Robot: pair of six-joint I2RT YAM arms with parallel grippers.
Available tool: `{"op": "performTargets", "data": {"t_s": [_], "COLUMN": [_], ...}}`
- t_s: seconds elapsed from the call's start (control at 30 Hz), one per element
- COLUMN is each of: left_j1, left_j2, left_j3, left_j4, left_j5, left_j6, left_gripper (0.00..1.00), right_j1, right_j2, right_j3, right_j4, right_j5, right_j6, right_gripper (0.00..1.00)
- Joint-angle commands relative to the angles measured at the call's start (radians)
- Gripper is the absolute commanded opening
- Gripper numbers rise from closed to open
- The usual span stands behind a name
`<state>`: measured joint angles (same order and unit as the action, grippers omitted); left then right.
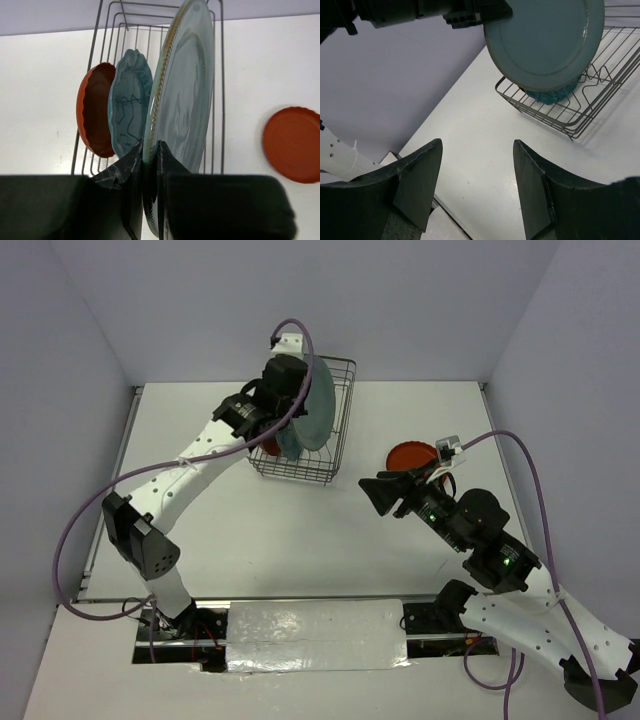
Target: Unload the plates from the dish rack
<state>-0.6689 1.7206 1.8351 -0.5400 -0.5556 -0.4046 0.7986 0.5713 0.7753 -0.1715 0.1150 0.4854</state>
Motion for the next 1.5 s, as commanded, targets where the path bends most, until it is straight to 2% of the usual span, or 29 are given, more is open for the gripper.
{"op": "performTargets", "data": {"t_s": [0.0, 0.17, 0.27, 0.33, 0.37, 0.43, 0.47, 0.57, 0.67, 0.9, 1.07, 1.3, 1.47], "left_j1": [0.06, 0.239, 0.473, 0.569, 0.654, 0.745, 0.837, 0.99, 1.055, 1.098, 1.114, 1.117, 1.135], "left_j2": [-0.104, -0.15, -0.219, -0.28, -0.309, -0.423, -0.484, -0.532, -0.538, -0.504, -0.487, -0.46, -0.412], "left_j3": [0.122, 0.136, 0.072, 0.024, -0.061, -0.182, -0.282, -0.402, -0.503, -0.737, -0.85, -0.968, -1.034], "left_j4": [0.115, 0.058, 0.074, 0.077, 0.101, 0.168, 0.216, 0.247, 0.307, 0.538, 0.66, 0.744, 0.816], "left_j5": [0.073, 0.226, 0.403, 0.474, 0.483, 0.511, 0.545, 0.624, 0.693, 0.862, 0.904, 0.864, 0.93], "left_j6": [-0.078, -0.18, -0.264, -0.302, -0.339, -0.373, -0.411, -0.459, -0.491, -0.559, -0.559, -0.513, -0.539], "left_gripper": [0.0, 0.0, 0.0, 0.0, 0.0, 0.0, 0.0, 0.0, 0.0, 0.0, 0.0, 0.0, 0.0], "right_j1": [0.002, 0.002, 0.002, 0.004, 0.004, 0.004, 0.002, 0.004, 0.002, 0.004, 0.004, 0.002, 0.002], "right_j2": [-0.007, -0.002, -0.005, -0.005, -0.007, -0.007, -0.005, -0.004, 0.007, 0.025, 0.019, 0.002, 0.01], "right_j3": [-0.004, -0.002, -0.002, -0.002, -0.002, 0.001, 0.001, -0.001, 0.002, 0.001, 0.007, 0.005, 0.004], "right_j4": [0.041, 0.04, 0.04, 0.04, 0.04, 0.037, 0.036, 0.043, 0.043, 0.047, 0.04, 0.04, 0.044], "right_j5": [-0.008, -0.012, -0.026, -0.026, -0.029, -0.032, -0.038, -0.051, -0.06, -0.069, -0.071, -0.081, -0.078], "right_j6": [-0.011, -0.013, -0.013, -0.013, -0.013, -0.013, -0.013, -0.01, -0.01, -0.01, -0.013, -0.011, -0.013], "right_gripper": [0.66, 0.66, 0.66, 0.66, 0.66, 0.66, 0.66, 0.66, 0.66, 0.66, 0.66, 0.66, 0.66]}}
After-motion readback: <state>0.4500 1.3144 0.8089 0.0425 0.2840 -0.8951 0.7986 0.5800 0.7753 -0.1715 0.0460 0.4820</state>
